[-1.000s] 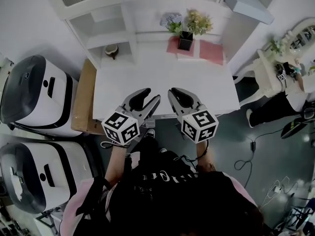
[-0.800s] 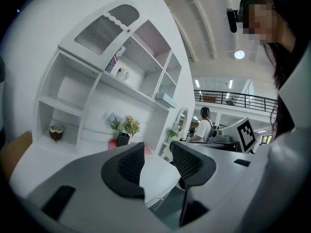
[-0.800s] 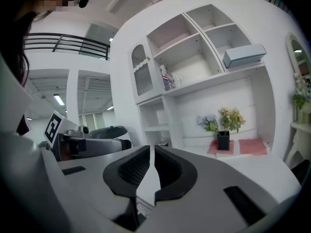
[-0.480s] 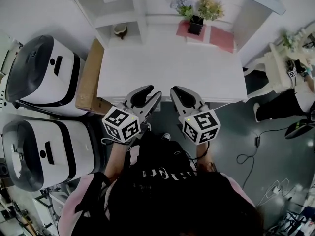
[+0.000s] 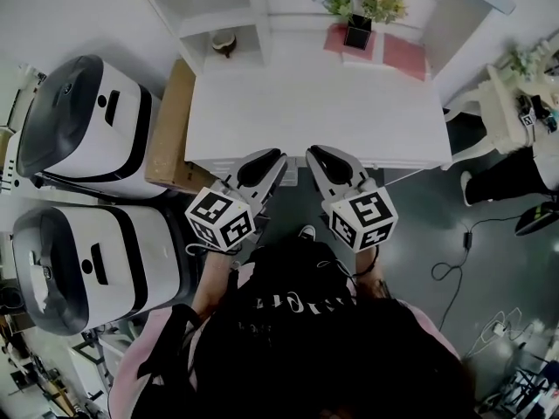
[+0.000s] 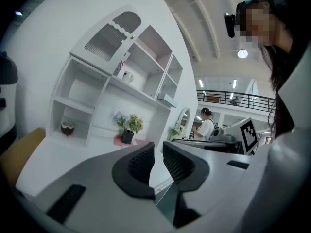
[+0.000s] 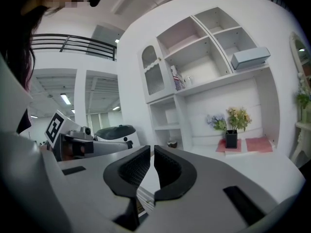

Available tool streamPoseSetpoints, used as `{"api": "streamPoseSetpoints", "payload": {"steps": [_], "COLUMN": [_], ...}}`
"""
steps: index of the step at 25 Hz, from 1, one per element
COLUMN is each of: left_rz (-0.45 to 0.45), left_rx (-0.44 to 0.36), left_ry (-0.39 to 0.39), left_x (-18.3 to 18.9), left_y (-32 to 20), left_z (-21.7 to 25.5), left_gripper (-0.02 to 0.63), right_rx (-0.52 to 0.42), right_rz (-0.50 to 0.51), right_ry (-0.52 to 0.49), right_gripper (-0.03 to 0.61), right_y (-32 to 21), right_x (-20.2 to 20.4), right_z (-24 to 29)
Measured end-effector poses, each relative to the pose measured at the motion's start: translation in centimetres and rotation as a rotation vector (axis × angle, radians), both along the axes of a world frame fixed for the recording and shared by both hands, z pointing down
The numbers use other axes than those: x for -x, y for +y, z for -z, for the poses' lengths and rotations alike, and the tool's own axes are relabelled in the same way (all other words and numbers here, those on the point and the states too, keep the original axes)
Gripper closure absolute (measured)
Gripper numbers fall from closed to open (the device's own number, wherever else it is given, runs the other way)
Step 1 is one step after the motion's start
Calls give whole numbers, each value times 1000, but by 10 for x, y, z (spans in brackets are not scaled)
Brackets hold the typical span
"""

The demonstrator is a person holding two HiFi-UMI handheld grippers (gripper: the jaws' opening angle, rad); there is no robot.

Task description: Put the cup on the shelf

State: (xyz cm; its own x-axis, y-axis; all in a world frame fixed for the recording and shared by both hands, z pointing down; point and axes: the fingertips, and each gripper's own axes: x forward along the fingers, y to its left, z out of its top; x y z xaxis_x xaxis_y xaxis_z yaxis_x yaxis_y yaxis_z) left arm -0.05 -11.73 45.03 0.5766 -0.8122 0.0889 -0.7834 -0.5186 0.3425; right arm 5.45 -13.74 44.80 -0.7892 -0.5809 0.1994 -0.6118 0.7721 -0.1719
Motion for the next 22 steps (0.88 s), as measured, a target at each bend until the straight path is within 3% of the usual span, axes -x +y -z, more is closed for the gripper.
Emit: {"api": "streamPoseSetpoints", "payload": {"steps": [12,22], "left_rz": [-3,-75], "left_rx": [-13,-37], "left_ry": [-3,13], "left_x": [83,110], "left_y": [70,127], "left_z": [0,1], "left_gripper": [561,561], "right_rx": [-10,-16], "right_rz": [-28,-79], "right_ry": [20,36], "right_gripper": [520,520], "right_y": [69,134], "right_x": [75,109], "right_z": [1,-3]}}
